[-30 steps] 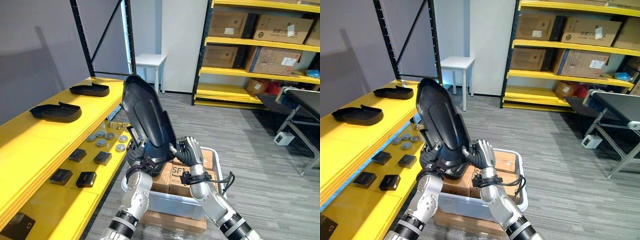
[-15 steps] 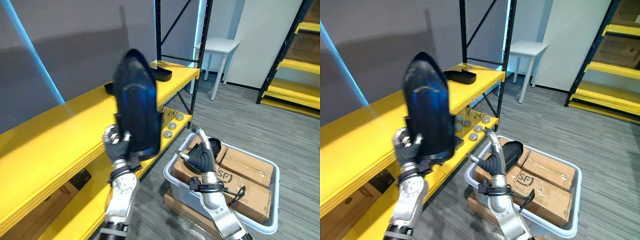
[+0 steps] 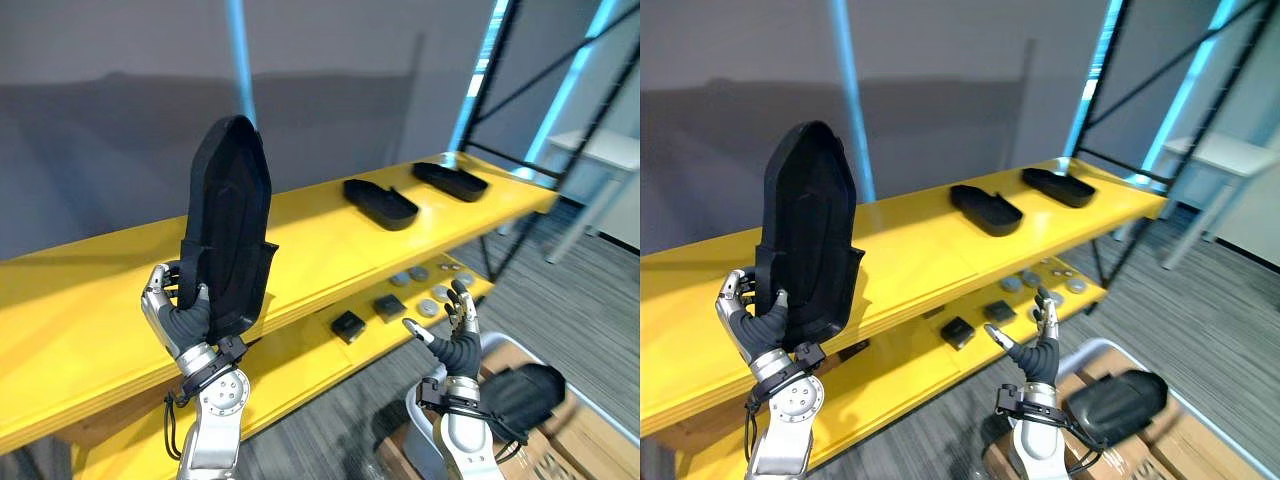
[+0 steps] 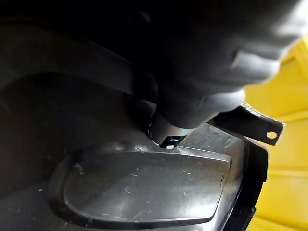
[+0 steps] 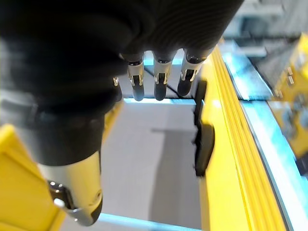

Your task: Walk over and take plastic housings, then place them on the shelf

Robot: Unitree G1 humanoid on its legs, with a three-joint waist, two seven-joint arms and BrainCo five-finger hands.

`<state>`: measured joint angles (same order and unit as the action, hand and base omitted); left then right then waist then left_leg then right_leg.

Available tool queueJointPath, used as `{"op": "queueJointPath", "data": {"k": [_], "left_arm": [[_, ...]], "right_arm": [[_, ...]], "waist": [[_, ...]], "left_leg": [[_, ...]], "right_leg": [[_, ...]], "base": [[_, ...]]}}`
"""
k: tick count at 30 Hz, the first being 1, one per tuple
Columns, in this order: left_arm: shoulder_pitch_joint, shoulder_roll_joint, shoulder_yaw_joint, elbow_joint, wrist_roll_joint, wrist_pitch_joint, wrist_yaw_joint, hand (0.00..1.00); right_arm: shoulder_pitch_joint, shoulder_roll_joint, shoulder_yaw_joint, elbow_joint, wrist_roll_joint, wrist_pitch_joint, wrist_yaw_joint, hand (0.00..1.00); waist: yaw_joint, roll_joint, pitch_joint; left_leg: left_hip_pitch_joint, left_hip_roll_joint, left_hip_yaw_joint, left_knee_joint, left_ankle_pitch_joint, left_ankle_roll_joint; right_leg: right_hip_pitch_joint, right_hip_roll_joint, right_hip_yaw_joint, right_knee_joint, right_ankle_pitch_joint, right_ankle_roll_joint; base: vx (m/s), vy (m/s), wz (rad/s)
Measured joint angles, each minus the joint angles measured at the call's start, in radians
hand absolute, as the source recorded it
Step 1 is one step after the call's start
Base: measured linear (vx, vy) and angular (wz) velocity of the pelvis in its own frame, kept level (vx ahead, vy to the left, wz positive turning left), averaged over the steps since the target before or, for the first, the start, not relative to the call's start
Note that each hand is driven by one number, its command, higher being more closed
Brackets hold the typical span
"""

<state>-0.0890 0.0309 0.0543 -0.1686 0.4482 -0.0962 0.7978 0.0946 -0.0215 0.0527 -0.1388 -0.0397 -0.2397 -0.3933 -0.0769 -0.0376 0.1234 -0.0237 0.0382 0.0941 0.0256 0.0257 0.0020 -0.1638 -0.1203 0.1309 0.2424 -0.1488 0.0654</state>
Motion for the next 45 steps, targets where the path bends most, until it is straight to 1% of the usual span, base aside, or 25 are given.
{"op": "queueJointPath", "data": {"k": [1, 2, 3, 4, 5, 6, 7, 8, 9, 10, 12, 13, 14, 15, 18, 20, 21, 25, 28, 31, 33, 36, 37, 40, 45], "left_arm": [[-0.002, 0.003, -0.007, 0.0, -0.017, -0.009, -0.005, 1.0], [0.009, -0.023, -0.015, 0.003, -0.056, -0.017, -0.021, 1.0], [0.01, -0.034, -0.02, 0.003, -0.075, -0.019, -0.031, 1.0], [0.009, -0.044, -0.026, 0.002, -0.105, -0.03, -0.058, 1.0], [0.006, -0.05, -0.031, 0.002, -0.161, -0.041, -0.096, 1.0], [0.005, -0.05, -0.038, 0.003, -0.193, -0.045, -0.112, 1.0], [0.002, -0.054, -0.052, 0.012, -0.264, -0.049, -0.138, 1.0], [-0.092, -0.066, -0.095, 0.1, -0.476, -0.053, -0.172, 1.0], [-0.107, -0.066, -0.08, 0.117, -0.525, -0.057, -0.169, 1.0], [-0.115, -0.063, -0.075, 0.132, -0.575, -0.057, -0.165, 1.0], [-0.121, -0.058, -0.062, 0.15, -0.605, -0.057, -0.164, 1.0], [-0.155, -0.058, -0.046, 0.181, -0.613, -0.058, -0.163, 1.0], [-0.247, -0.044, -0.013, 0.254, -0.66, -0.059, -0.149, 1.0], [-0.34, -0.012, 0.022, 0.311, -0.739, -0.057, -0.123, 1.0], [-0.476, 0.055, 0.059, 0.412, -0.847, -0.056, -0.101, 1.0], [-0.528, 0.072, 0.064, 0.47, -0.885, -0.056, -0.104, 1.0], [-0.563, 0.087, 0.062, 0.516, -0.919, -0.056, -0.119, 1.0], [-0.658, 0.146, 0.034, 0.661, -0.986, -0.047, -0.148, 1.0], [-0.733, 0.198, -0.003, 0.768, -1.018, -0.04, -0.161, 1.0], [-0.777, 0.22, -0.011, 0.792, -1.057, -0.025, -0.182, 1.0], [-0.795, 0.236, -0.03, 0.821, -1.074, -0.007, -0.202, 1.0], [-0.825, 0.249, -0.043, 0.858, -1.074, 0.016, -0.223, 1.0], [-0.829, 0.252, -0.043, 0.866, -1.075, 0.022, -0.226, 0.0], [-0.847, 0.265, -0.055, 0.89, -1.076, 0.045, -0.244, 0.0], [-0.858, 0.276, -0.084, 0.897, -1.095, 0.061, -0.255, 0.0]], "right_arm": [[0.012, 0.0, -0.02, 0.0, 0.0, 0.0, -0.001, 0.0], [0.025, -0.016, -0.035, 0.008, 0.004, 0.001, 0.001, 0.0], [0.032, -0.026, -0.042, 0.009, 0.006, 0.001, 0.001, 0.0], [0.034, -0.031, -0.053, 0.01, 0.009, 0.003, 0.002, 0.0], [0.04, -0.027, -0.053, 0.009, 0.014, 0.005, 0.004, 0.0], [0.044, -0.021, -0.053, 0.009, 0.019, 0.007, 0.006, 0.0], [0.062, -0.013, -0.053, 0.0, 0.029, 0.007, 0.016, 0.0], [0.121, 0.0, -0.072, -0.008, 0.035, 0.028, 0.044, 0.0], [0.133, 0.008, -0.071, -0.016, 0.035, 0.035, 0.053, 0.0], [0.156, 0.016, -0.078, -0.044, 0.035, 0.043, 0.054, 0.0], [0.182, 0.019, -0.085, -0.047, 0.035, 0.047, 0.056, 0.0], [0.2, 0.019, -0.083, -0.051, 0.035, 0.05, 0.058, 0.0], [0.224, 0.018, -0.068, -0.068, 0.035, 0.057, 0.064, 0.0], [0.243, 0.016, -0.036, -0.089, 0.035, 0.067, 0.079, 0.0], [0.281, 0.016, 0.025, -0.105, 0.035, 0.077, 0.103, 0.0], [0.295, 0.015, 0.053, -0.106, 0.036, 0.08, 0.112, 0.0], [0.297, 0.014, 0.073, -0.106, 0.039, 0.081, 0.122, 0.0], [0.28, -0.031, 0.145, -0.105, 0.039, 0.081, 0.153, 0.0], [0.255, -0.052, 0.156, -0.103, 0.039, 0.081, 0.16, 0.0], [0.244, -0.063, 0.166, -0.101, 0.039, 0.082, 0.16, 0.0], [0.229, -0.063, 0.181, -0.073, 0.039, 0.094, 0.159, 0.0], [0.222, -0.065, 0.192, -0.07, 0.038, 0.103, 0.159, 0.0], [0.221, -0.065, 0.196, -0.069, 0.038, 0.104, 0.159, 0.0], [0.216, -0.069, 0.204, -0.058, 0.037, 0.11, 0.159, 0.0], [0.216, -0.071, 0.205, -0.027, 0.034, 0.12, 0.16, 0.0]], "waist": [[-0.007, -0.027, 0.005], [0.003, 0.002, 0.01], [0.008, 0.018, 0.008], [0.01, 0.05, 0.004], [0.01, 0.06, -0.001], [0.011, 0.059, 0.0], [0.007, 0.055, 0.001], [-0.009, 0.039, 0.02], [-0.005, 0.036, 0.022], [-0.01, 0.037, 0.022], [-0.024, 0.039, 0.024], [-0.026, 0.039, 0.024], [-0.029, 0.039, 0.024], [-0.043, 0.039, 0.024], [-0.089, 0.039, 0.028], [-0.103, 0.039, 0.029], [-0.107, 0.039, 0.03], [-0.106, 0.04, 0.04], [-0.106, 0.04, 0.065], [-0.106, 0.04, 0.072], [-0.105, 0.041, 0.077], [-0.104, 0.041, 0.086], [-0.104, 0.041, 0.087], [-0.104, 0.042, 0.089], [-0.102, 0.042, 0.09]], "left_leg": [[-0.001, -0.028, -0.053, 0.007, -0.01, -0.022], [0.004, -0.014, -0.084, 0.0, -0.013, -0.038], [-0.001, 0.002, -0.084, -0.007, -0.009, -0.052], [-0.006, 0.034, -0.098, -0.024, 0.007, -0.069], [0.0, 0.057, -0.105, -0.042, 0.021, -0.092], [0.008, 0.069, -0.108, -0.047, 0.022, -0.095], [0.01, 0.083, -0.124, -0.037, 0.018, -0.102], [-0.08, 0.097, 0.102, 0.083, 0.004, -0.073], [-0.079, 0.092, 0.111, 0.07, 0.006, -0.074], [-0.075, 0.076, 0.111, 0.043, 0.012, -0.07], [-0.057, 0.064, 0.126, 0.004, 0.022, -0.066], [-0.049, 0.062, 0.138, -0.026, 0.039, -0.072], [-0.046, 0.056, 0.156, -0.072, 0.073, -0.072], [-0.065, 0.057, 0.177, -0.097, 0.088, -0.074], [-0.086, 0.057, 0.202, -0.115, 0.097, -0.067], [-0.086, 0.055, 0.215, -0.112, 0.098, -0.065], [-0.088, 0.056, 0.223, -0.112, 0.099, -0.065], [-0.102, 0.066, 0.232, -0.112, 0.1, -0.067], [-0.112, 0.068, 0.231, -0.112, 0.108, -0.068], [-0.133, 0.069, 0.229, -0.112, 0.116, -0.067], [-0.133, 0.07, 0.23, -0.112, 0.12, -0.066], [-0.134, 0.07, 0.228, -0.112, 0.126, -0.062], [-0.135, 0.07, 0.228, -0.112, 0.127, -0.061], [-0.144, 0.069, 0.223, -0.112, 0.133, -0.057], [-0.148, 0.068, 0.214, -0.115, 0.138, -0.058]], "right_leg": [[0.016, -0.006, 0.034, -0.028, 0.104, 0.043], [0.027, -0.002, -0.007, -0.019, 0.095, 0.044], [0.031, 0.009, -0.027, -0.031, 0.093, 0.04], [0.052, 0.029, -0.069, -0.062, 0.104, 0.024], [0.076, 0.052, -0.095, -0.096, 0.114, 0.011], [0.091, 0.062, -0.105, -0.107, 0.116, 0.009], [0.124, 0.072, -0.133, -0.127, 0.116, 0.007], [0.142, 0.055, -0.22, -0.129, 0.108, 0.003], [0.133, 0.053, -0.21, -0.131, 0.105, 0.001], [0.131, 0.042, -0.202, -0.131, 0.093, -0.004], [0.122, 0.033, -0.198, -0.131, 0.089, -0.001], [0.111, 0.033, -0.192, -0.13, 0.089, -0.001], [0.081, 0.035, -0.175, -0.125, 0.09, -0.002], [0.042, 0.038, -0.161, -0.123, 0.099, -0.004], [0.014, 0.043, -0.139, -0.148, 0.123, -0.003], [0.01, 0.044, -0.119, -0.155, 0.126, -0.002], [0.003, 0.043, -0.112, -0.156, 0.127, -0.003], [-0.013, 0.051, -0.109, -0.163, 0.133, -0.011], [-0.022, 0.056, -0.11, -0.164, 0.137, -0.017], [-0.042, 0.06, -0.111, -0.165, 0.143, -0.024], [-0.043, 0.061, -0.11, -0.165, 0.147, -0.025], [-0.043, 0.061, -0.11, -0.168, 0.154, -0.025], [-0.043, 0.061, -0.11, -0.17, 0.156, -0.025], [-0.043, 0.061, -0.111, -0.187, 0.171, -0.024], [-0.042, 0.058, -0.114, -0.192, 0.18, -0.019]], "base": [[0.18, -0.294, 1.34], [0.18, -0.277, 1.19], [0.2, -0.232, 0.79], [0.25, -0.239, 0.59], [0.24, -0.229, 0.48], [0.21, -0.212, 0.46], [0.1, -0.108, 1.16], [0.07, -0.071, 0.98], [0.02, 0.013, 0.8], [0.01, 0.043, -0.07], [0.02, 0.06, -0.02], [0.02, 0.055, -0.19], [-0.01, 0.042, -0.37], [-0.03, 0.041, -0.38], [-0.01, 0.037, -0.29], [0.04, 0.034, -0.24], [0.03, 0.023, -0.15], [0.01, 0.001, -0.08], [-0.03, -0.008, 0.0], [-0.05, -0.006, 0.0], [-0.06, -0.004, -0.02], [-0.07, 0.003, 0.0], [-0.08, 0.012, -0.02], [-0.07, 0.021, 0.02], [-0.07, 0.037, 0.04]]}}
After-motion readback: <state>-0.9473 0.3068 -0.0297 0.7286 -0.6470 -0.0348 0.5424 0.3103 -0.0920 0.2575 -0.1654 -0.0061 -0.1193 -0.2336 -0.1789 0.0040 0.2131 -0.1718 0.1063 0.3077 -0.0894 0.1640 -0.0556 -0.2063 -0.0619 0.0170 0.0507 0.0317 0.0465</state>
